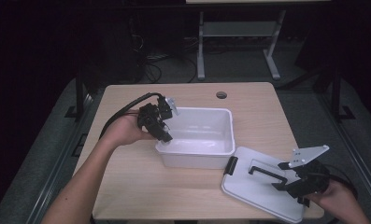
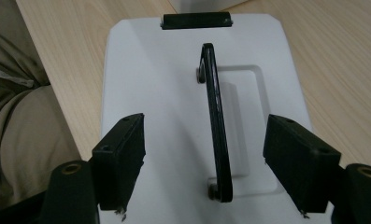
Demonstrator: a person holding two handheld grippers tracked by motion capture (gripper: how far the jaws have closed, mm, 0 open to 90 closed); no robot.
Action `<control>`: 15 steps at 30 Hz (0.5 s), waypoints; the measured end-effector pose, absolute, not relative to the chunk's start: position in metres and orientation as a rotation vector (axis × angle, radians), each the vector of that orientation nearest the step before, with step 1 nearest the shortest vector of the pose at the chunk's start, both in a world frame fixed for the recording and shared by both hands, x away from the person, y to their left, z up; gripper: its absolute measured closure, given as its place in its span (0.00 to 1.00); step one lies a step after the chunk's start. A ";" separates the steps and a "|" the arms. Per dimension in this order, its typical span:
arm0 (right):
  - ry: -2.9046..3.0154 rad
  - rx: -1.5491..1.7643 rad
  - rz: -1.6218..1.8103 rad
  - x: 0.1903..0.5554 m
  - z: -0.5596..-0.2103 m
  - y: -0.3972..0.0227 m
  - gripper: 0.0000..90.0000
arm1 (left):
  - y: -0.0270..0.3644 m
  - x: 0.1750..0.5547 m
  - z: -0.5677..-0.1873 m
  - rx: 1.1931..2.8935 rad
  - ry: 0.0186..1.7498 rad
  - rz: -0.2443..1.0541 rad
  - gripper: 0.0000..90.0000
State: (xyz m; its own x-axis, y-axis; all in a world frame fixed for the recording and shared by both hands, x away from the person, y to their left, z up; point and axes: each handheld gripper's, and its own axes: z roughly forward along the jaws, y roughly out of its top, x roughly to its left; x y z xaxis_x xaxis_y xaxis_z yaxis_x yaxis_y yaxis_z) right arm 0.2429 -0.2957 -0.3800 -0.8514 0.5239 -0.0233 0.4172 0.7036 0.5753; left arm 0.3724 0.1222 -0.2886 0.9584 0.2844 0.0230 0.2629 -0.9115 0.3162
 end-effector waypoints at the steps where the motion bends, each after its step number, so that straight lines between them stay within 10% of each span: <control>1: 2.725 0.761 0.852 0.243 -0.380 -0.296 0.32 | 0.122 0.373 -0.289 2.795 0.400 0.098 0.66; 15: 2.724 0.767 0.854 0.242 -0.380 -0.297 0.32 | 0.121 0.377 -0.303 2.793 0.419 0.070 0.66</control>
State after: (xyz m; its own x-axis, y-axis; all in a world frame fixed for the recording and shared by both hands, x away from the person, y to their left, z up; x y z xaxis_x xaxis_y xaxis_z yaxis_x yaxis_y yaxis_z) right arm 0.2422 -0.2969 -0.3800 -0.8494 0.5274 -0.0214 0.4209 0.7012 0.5754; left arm 0.3773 0.1207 -0.3034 0.9559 0.2936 0.0019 0.2781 -0.9076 0.3145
